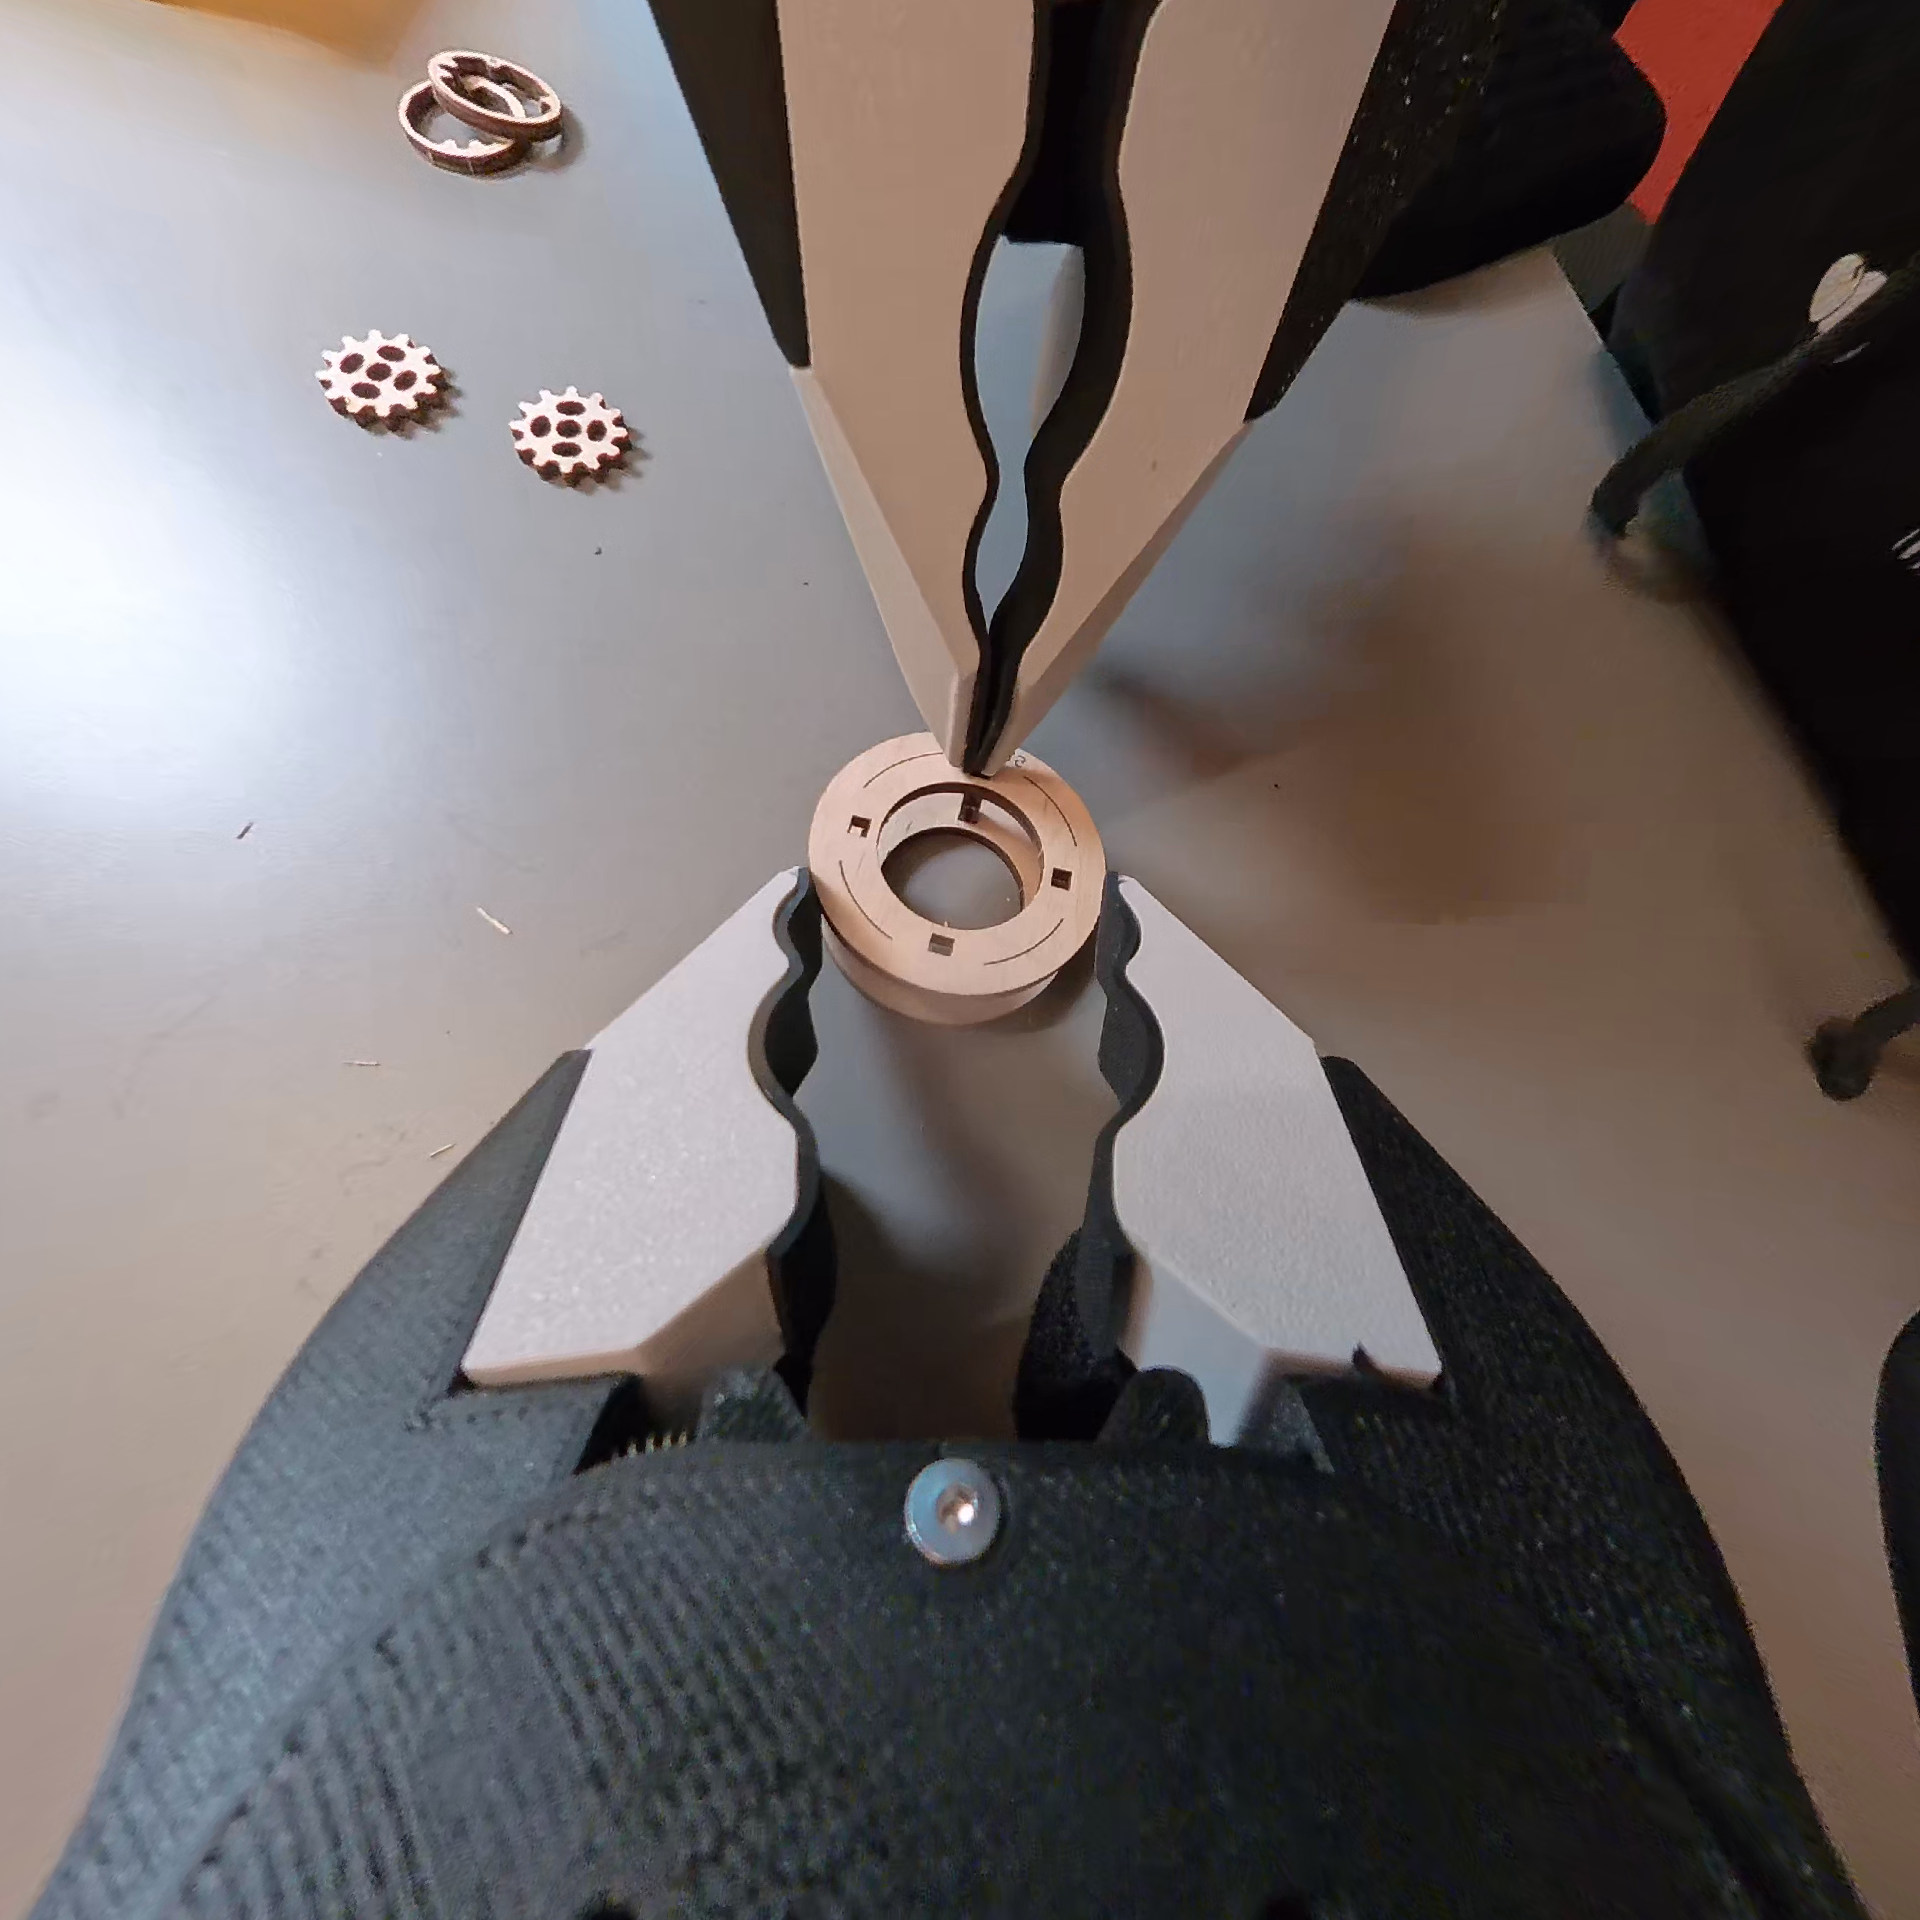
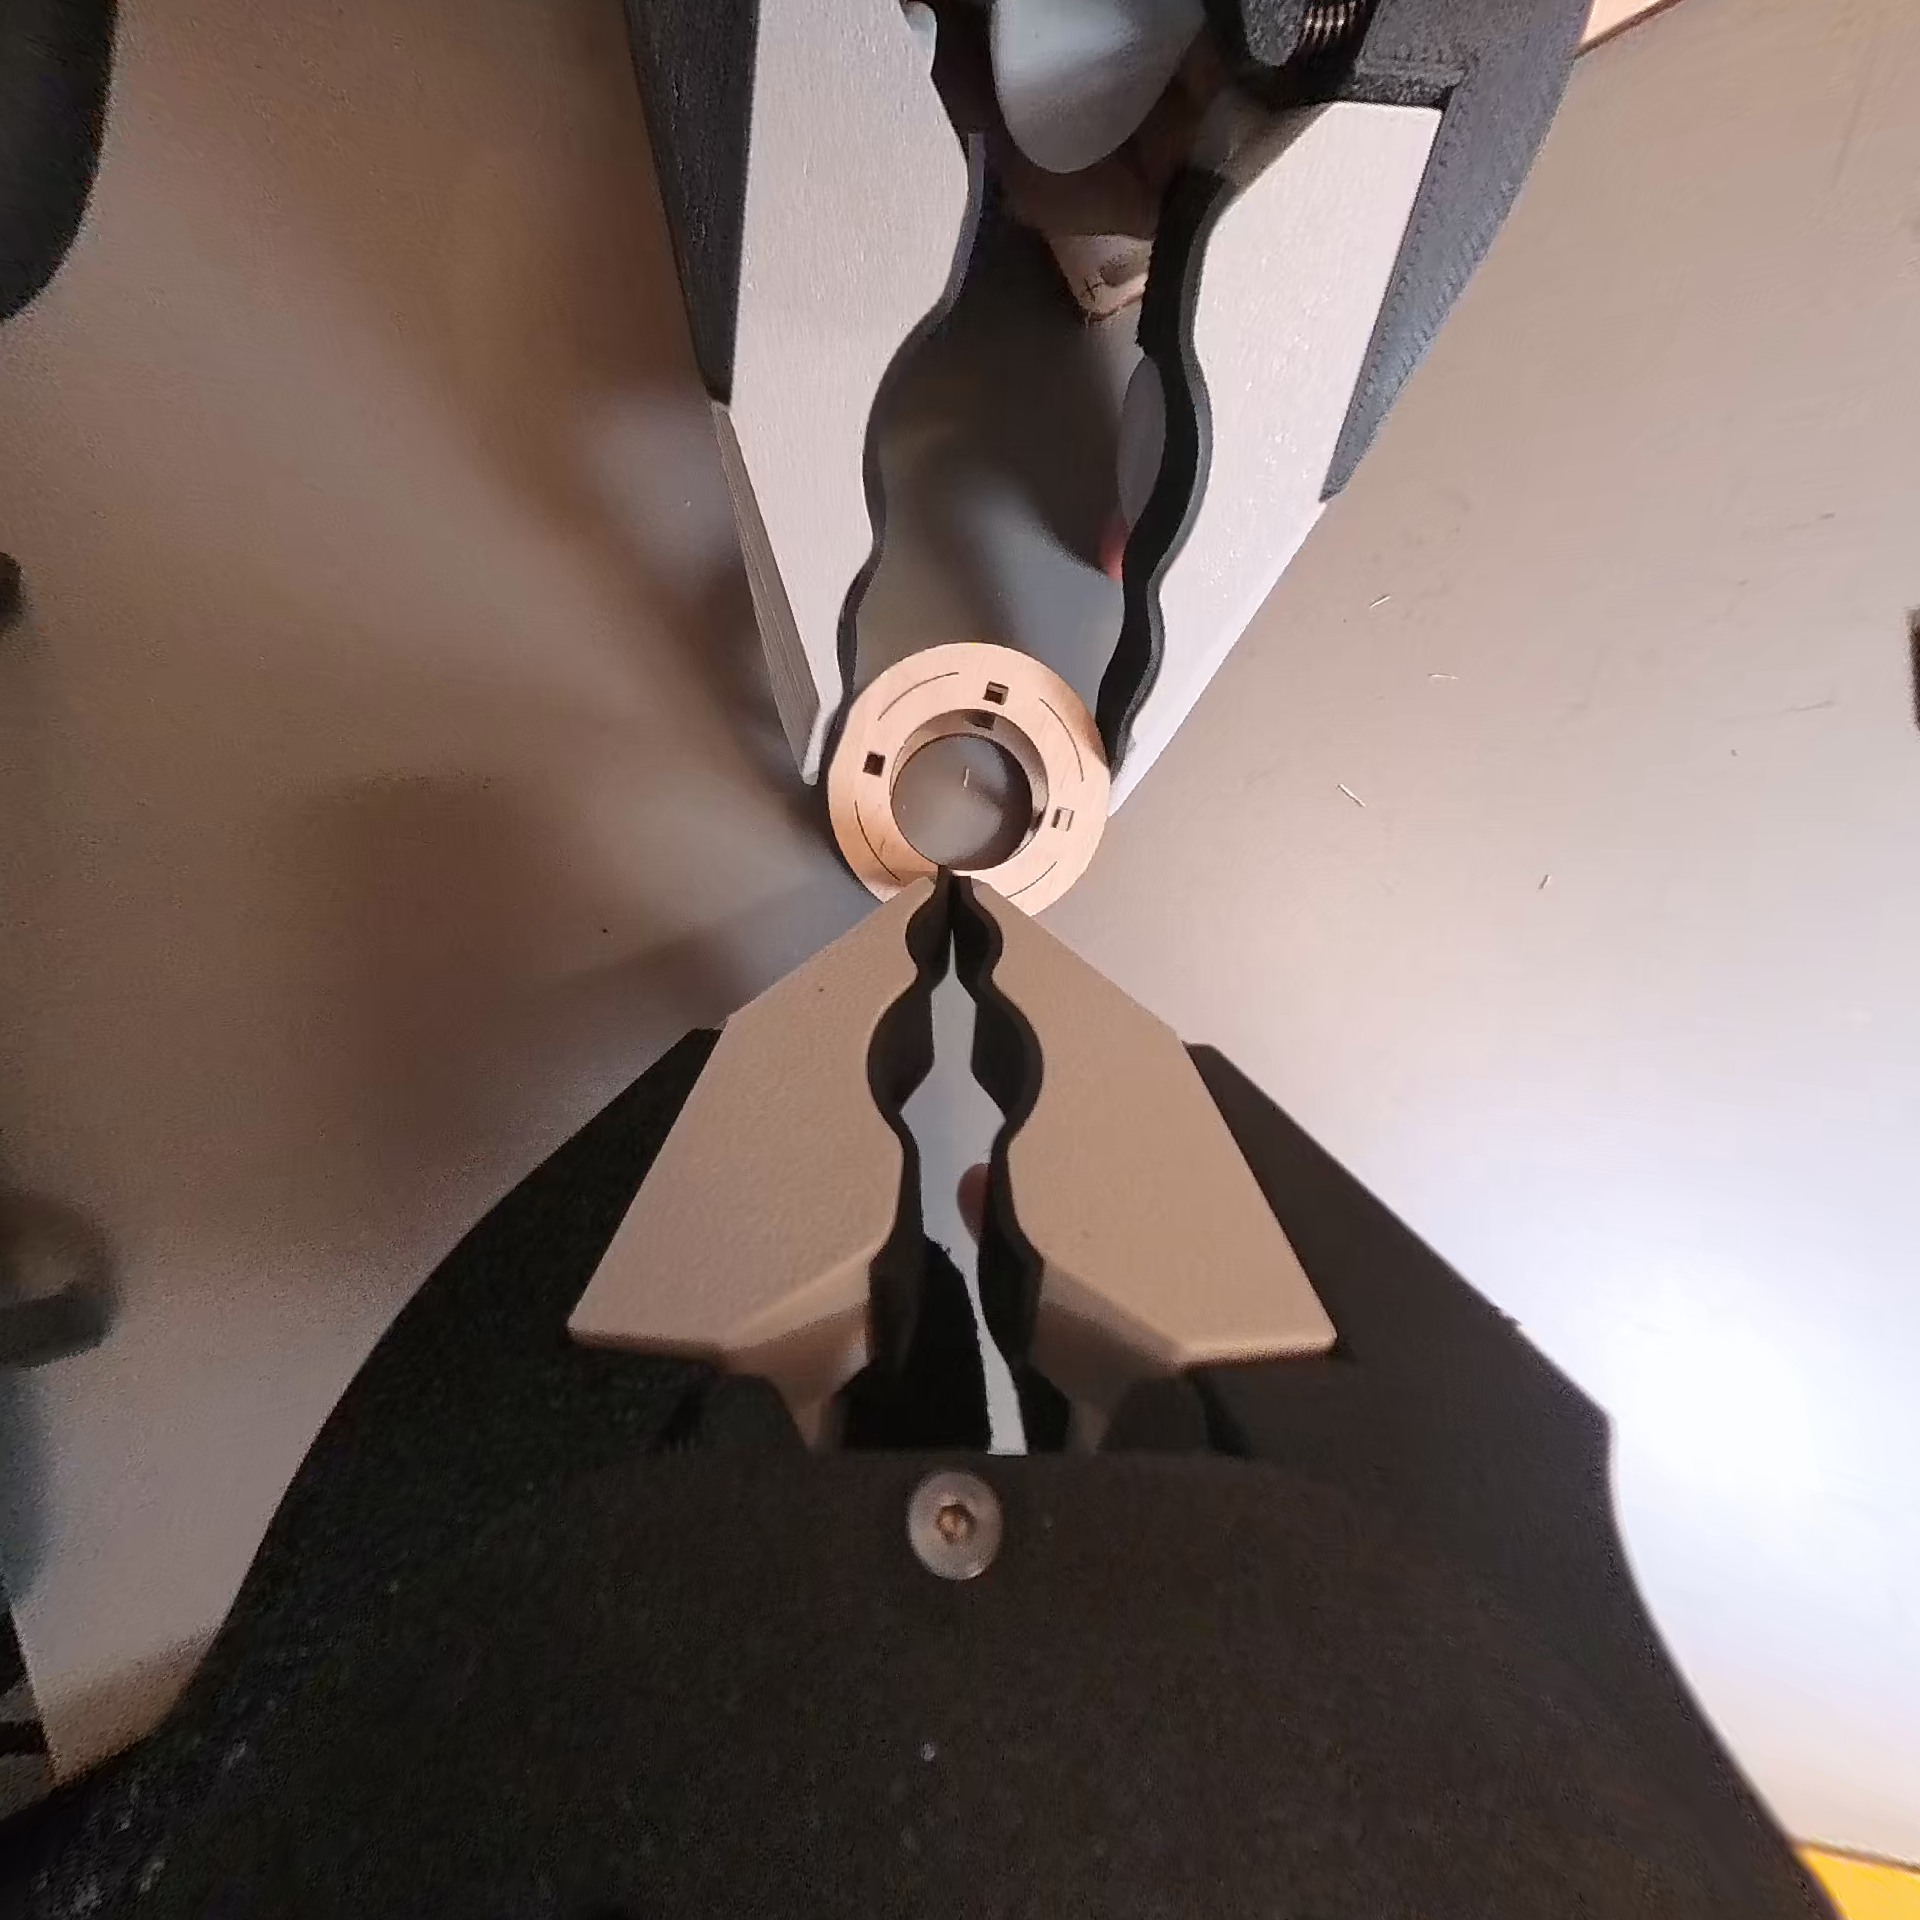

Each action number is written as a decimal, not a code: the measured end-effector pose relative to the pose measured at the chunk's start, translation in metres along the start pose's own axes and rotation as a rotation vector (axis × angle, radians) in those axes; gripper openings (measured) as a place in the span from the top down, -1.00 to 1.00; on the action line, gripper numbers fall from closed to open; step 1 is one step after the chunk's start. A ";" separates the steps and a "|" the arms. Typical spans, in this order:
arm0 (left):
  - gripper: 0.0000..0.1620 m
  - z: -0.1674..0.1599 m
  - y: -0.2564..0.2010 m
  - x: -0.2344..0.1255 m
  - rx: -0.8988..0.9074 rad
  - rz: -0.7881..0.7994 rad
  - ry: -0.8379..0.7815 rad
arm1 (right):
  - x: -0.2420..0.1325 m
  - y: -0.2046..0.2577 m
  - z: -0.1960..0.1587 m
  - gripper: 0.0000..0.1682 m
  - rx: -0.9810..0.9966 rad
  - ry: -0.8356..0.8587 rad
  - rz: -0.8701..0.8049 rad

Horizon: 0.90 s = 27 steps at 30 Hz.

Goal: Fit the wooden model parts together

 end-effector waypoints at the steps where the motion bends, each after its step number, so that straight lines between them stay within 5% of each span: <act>1: 0.34 0.000 0.000 0.000 -0.001 0.002 -0.002 | 0.000 0.000 0.000 1.00 -0.004 0.010 -0.003; 7: 0.32 0.001 0.000 0.000 0.004 0.008 -0.025 | 0.000 0.001 0.002 1.00 0.043 -0.041 0.048; 10: 0.16 0.000 0.000 0.001 0.009 0.024 -0.002 | -0.005 -0.001 0.004 0.97 0.063 -0.088 0.055; 15: 0.11 0.005 0.000 -0.006 0.012 0.043 -0.038 | -0.014 -0.005 0.001 0.73 0.094 -0.149 0.039; 20: 0.17 0.012 0.000 -0.012 0.031 0.086 -0.097 | -0.003 0.000 0.000 0.49 0.116 -0.225 -0.009; 27: 0.35 0.008 -0.001 -0.005 0.038 0.123 -0.086 | 0.002 -0.003 0.013 0.53 0.099 -0.296 -0.071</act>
Point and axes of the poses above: each gripper's, where its closed fingertips meet, x out along the fingers, z out of its top, y = z × x across the jaws, the point moved 1 cm from there along -x, back along the fingers, and after that the axes turned 1 degree about z, right-handed, at the moved point
